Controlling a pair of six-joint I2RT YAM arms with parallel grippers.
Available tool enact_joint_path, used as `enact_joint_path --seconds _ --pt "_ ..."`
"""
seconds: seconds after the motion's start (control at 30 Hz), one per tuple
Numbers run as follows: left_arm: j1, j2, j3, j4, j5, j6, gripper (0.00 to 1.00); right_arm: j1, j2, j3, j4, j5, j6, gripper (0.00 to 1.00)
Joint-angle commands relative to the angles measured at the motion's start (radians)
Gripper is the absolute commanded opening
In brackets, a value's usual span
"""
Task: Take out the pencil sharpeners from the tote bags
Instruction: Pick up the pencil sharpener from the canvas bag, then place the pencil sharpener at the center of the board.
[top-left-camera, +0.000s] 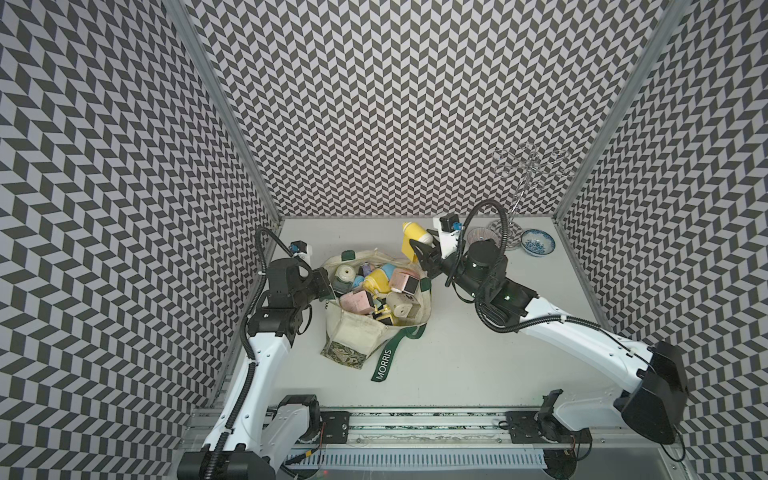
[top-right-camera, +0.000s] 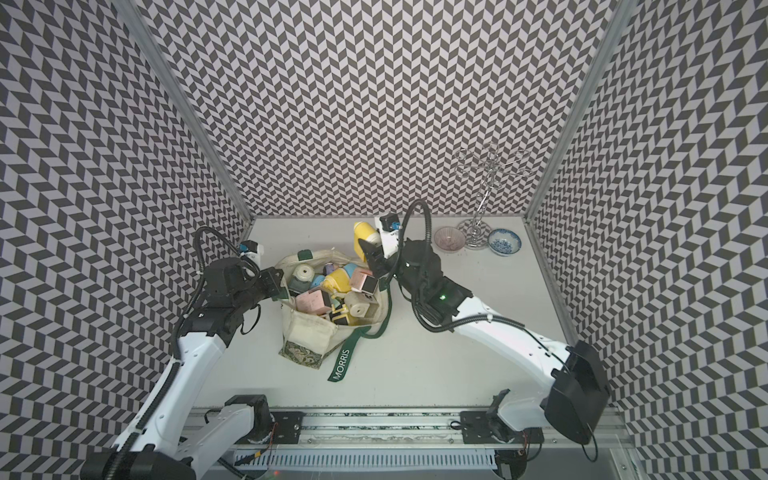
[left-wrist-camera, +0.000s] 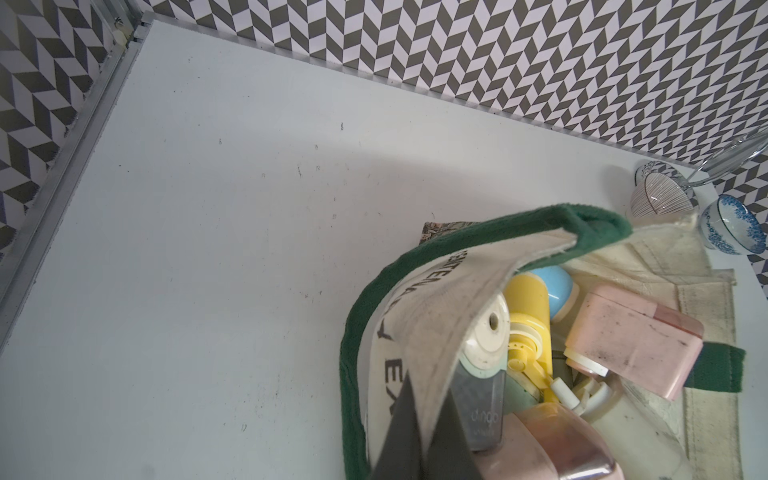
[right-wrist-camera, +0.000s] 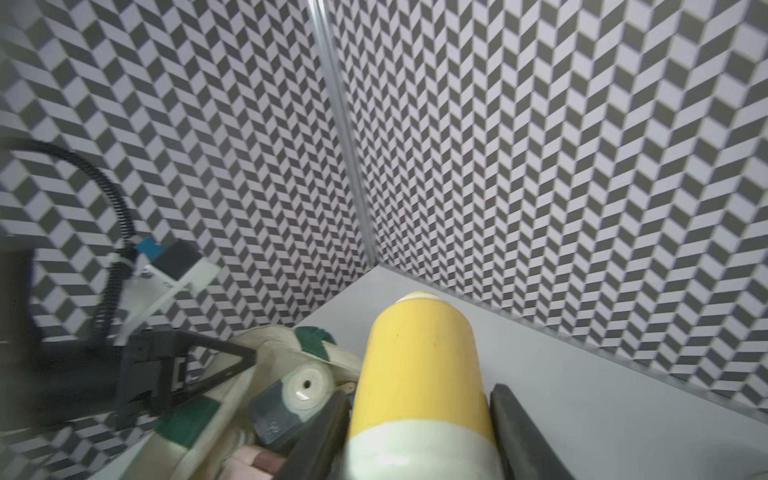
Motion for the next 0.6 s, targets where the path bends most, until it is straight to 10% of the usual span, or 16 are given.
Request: enact_joint_path --seconds 0.0,0.23,0.57 --pt "-0.003 -0.029 0.007 0.033 -0.004 0.013 0.00 -0.082 -0.048 -0.096 0.150 0.078 -0.071 0.34" --pt "-0.002 -0.027 0.007 0.033 -0.002 0.015 0.00 -0.181 -0.027 -0.298 0.395 0.248 -0.051 0.21" --pt "-0.001 -0.027 0.006 0.033 -0.008 0.016 0.00 -0.273 0.226 -0.189 0.316 0.191 -0.026 0.15"
